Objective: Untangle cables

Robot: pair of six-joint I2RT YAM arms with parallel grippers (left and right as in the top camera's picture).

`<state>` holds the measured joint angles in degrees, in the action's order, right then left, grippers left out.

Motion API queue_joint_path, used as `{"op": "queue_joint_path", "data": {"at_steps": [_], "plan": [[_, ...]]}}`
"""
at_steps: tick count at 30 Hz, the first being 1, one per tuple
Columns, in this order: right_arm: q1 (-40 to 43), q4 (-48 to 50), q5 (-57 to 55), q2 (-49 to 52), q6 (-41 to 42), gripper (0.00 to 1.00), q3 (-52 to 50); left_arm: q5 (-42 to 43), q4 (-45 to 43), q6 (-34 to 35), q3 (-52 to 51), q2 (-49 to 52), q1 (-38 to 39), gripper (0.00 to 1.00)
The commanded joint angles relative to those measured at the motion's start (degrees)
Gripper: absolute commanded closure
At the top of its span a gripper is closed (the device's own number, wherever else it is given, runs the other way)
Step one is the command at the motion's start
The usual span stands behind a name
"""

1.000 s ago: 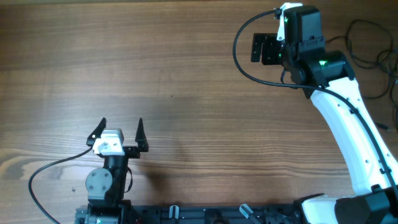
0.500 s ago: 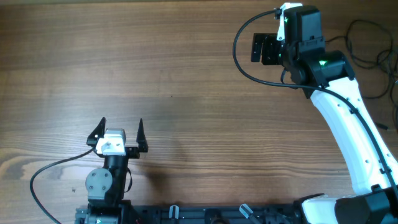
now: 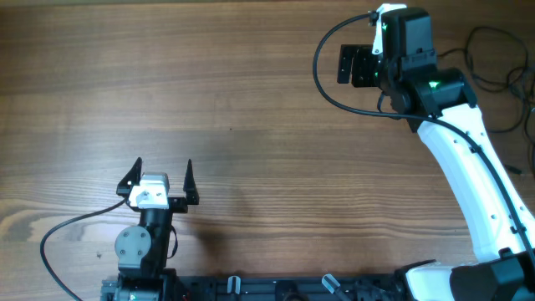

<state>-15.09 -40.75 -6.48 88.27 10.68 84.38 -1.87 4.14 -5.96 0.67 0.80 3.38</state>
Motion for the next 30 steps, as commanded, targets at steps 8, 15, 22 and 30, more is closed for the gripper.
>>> {"op": "queue_joint_path", "data": {"at_steps": [8,15,22,30], "plan": [[-0.3,0.0,-1.0,-1.0,0.4,0.00,1.3,-0.2,0.0,-0.5,-0.3,-0.5,-0.4,0.00],[-0.3,0.0,-1.0,-1.3,0.4,0.00,1.3,-0.2,0.0,-0.5,-0.3,-0.5,-0.4,0.00],[-0.3,4.6,-2.6,-8.3,-6.6,0.00,-0.9,-0.2,0.0,-0.5,-0.3,-0.5,-0.4,0.00],[0.0,19.4,-1.8,-23.2,-10.5,0.00,-17.7,-0.2,0.0,-0.5,-0.3,-0.5,-0.4,0.00]]}}
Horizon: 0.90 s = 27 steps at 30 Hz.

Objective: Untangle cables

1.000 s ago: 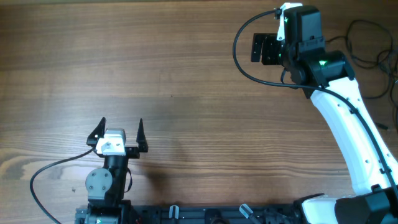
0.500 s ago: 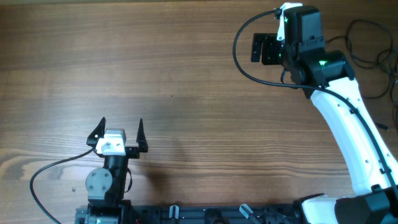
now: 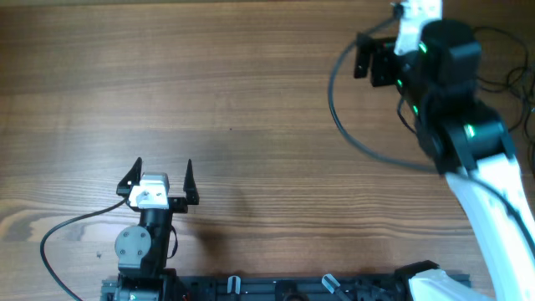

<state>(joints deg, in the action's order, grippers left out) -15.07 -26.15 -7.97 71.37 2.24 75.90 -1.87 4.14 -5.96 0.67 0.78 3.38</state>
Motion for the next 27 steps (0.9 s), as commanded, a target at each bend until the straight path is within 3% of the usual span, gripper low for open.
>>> {"op": "queue_joint_path", "data": {"at_steps": [1,5,10,15,27], "plan": [[-0.1,7.9,0.2,-8.8,-2.1,0.00,-12.9,-0.2,0.0,-0.5,-0.3,-0.5,-0.4,0.00],[0.3,15.8,0.4,-19.1,-2.1,0.00,-26.6,-0.2,0.0,-0.5,-0.3,-0.5,-0.4,0.00],[4.7,16.8,3.7,-31.2,-2.3,0.00,-38.1,-0.2,0.0,-0.5,-0.3,-0.5,-0.4,0.00],[8.3,16.2,4.8,-41.9,-4.1,0.00,-45.0,-0.2,0.0,-0.5,-0.3,-0.5,-0.4,0.00],[11.1,16.9,7.3,-56.1,-5.4,0.00,-56.6,-0.2,0.0,-0.5,-0.3,-0.5,-0.4,0.00]]}}
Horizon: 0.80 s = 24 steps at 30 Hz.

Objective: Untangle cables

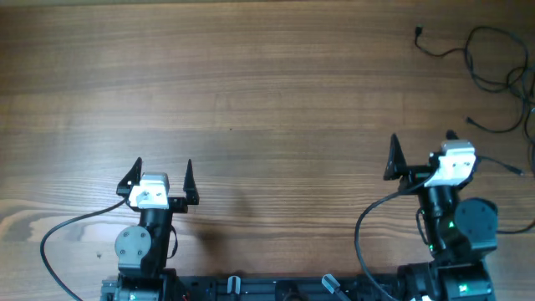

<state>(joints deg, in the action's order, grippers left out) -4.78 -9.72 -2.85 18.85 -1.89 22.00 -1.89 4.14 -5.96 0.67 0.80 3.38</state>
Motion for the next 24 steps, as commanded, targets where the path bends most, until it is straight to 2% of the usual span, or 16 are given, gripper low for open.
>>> {"op": "queue_joint_path", "data": {"at_steps": [1,4,24], "plan": [[0.9,0.5,2.4,-4.4,-1.6,0.00,-3.3,-0.2,0.0,-0.5,-0.3,-0.5,-0.4,0.00],[1.3,0.8,4.7,-7.2,-5.7,0.00,-5.1,-0.2,0.0,-0.5,-0.3,-0.5,-0.4,0.00],[1.5,1.5,5.6,-16.3,-5.4,0.00,-12.8,-0.2,0.0,-0.5,-0.3,-0.5,-0.4,0.00]]}}
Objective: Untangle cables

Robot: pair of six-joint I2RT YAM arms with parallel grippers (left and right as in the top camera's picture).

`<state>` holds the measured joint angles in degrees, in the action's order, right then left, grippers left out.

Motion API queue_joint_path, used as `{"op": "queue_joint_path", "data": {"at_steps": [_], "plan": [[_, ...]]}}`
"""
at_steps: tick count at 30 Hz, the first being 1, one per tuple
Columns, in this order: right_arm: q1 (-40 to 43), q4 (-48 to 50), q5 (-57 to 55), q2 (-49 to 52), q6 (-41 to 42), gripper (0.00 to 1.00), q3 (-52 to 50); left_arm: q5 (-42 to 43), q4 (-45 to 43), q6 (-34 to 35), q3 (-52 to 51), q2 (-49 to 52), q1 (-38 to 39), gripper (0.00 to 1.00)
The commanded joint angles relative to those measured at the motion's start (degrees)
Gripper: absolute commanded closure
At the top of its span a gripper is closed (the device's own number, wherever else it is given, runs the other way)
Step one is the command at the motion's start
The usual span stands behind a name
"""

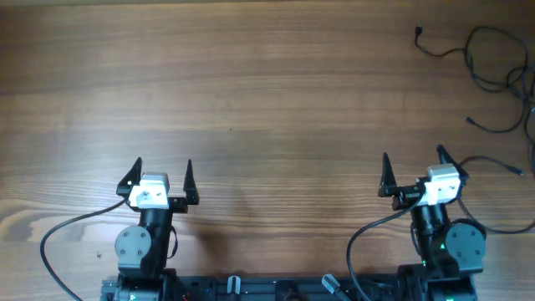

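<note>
Thin black cables lie in loose loops at the table's far right corner, with one loose end pointing left and another strand running off the right edge. My right gripper stands open near the front right, well short of the cables, with nothing between its fingers. At the front left, my left gripper is open and empty too, far from the cables.
The wooden table stretches across the view. Each arm's own black lead curves beside its base. A dark rail runs along the front edge.
My right gripper has shifted slightly left and settled a little lower near the front right. The cables and my left arm have not moved.
My right arm was stretched out to the far right corner, its gripper over the cables there. A second later it was still there, shifted slightly. Then it stood drawn back to the front right, open and empty, with the cables lying in the corner, as now.
</note>
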<state>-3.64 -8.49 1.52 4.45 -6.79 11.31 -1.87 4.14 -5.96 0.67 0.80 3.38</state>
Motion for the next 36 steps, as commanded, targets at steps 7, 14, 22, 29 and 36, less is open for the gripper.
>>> {"op": "queue_joint_path", "data": {"at_steps": [7,14,22,29,36], "plan": [[0.4,0.1,1.2,-4.2,1.2,0.00,-4.2,-0.2,0.0,-0.5,-0.3,-0.5,-0.4,0.00],[1.0,1.6,1.2,-4.2,4.7,0.00,-6.6,-0.2,0.0,-0.5,-0.3,-0.5,-0.4,0.00],[1.0,2.6,0.2,-4.2,8.5,0.00,-8.3,-0.2,0.0,-0.5,-0.3,-0.5,-0.4,0.00],[1.0,2.9,-0.2,-4.2,9.6,0.00,-8.5,-0.2,0.0,-0.5,-0.3,-0.5,-0.4,0.00],[1.0,2.9,-0.6,-4.2,8.6,0.00,-8.5,-0.2,0.0,-0.5,-0.3,-0.5,-0.4,0.00]]}}
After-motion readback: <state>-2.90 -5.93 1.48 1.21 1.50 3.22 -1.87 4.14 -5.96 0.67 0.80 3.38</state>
